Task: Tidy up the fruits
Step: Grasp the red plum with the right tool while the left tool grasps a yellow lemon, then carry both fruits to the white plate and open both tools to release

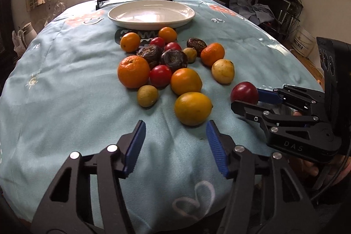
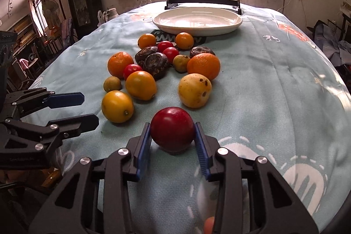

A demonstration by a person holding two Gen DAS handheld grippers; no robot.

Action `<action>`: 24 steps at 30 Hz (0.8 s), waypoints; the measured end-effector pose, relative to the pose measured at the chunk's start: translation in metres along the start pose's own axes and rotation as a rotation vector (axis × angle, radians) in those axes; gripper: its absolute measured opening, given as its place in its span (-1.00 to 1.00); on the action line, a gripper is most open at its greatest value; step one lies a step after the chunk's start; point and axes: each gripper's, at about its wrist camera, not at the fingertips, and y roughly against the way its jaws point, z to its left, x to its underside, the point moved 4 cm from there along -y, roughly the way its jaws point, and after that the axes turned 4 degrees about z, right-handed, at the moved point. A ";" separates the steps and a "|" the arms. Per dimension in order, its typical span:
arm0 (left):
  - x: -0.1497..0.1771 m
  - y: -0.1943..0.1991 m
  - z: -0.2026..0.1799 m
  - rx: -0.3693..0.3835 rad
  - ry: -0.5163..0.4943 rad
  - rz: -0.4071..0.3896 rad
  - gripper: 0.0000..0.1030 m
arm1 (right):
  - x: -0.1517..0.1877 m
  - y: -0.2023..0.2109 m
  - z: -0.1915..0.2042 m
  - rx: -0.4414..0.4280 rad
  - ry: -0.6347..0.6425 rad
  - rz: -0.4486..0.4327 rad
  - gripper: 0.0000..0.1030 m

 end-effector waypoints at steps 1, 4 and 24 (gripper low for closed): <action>-0.002 -0.003 -0.003 0.013 -0.005 0.002 0.12 | 0.001 0.003 -0.003 -0.001 -0.008 -0.002 -0.23; -0.009 -0.011 -0.014 0.054 -0.022 0.004 0.10 | 0.004 0.009 -0.011 0.001 -0.032 -0.009 -0.23; -0.029 -0.013 -0.013 0.090 -0.014 0.034 -0.14 | -0.016 0.020 -0.026 -0.049 -0.064 -0.014 -0.23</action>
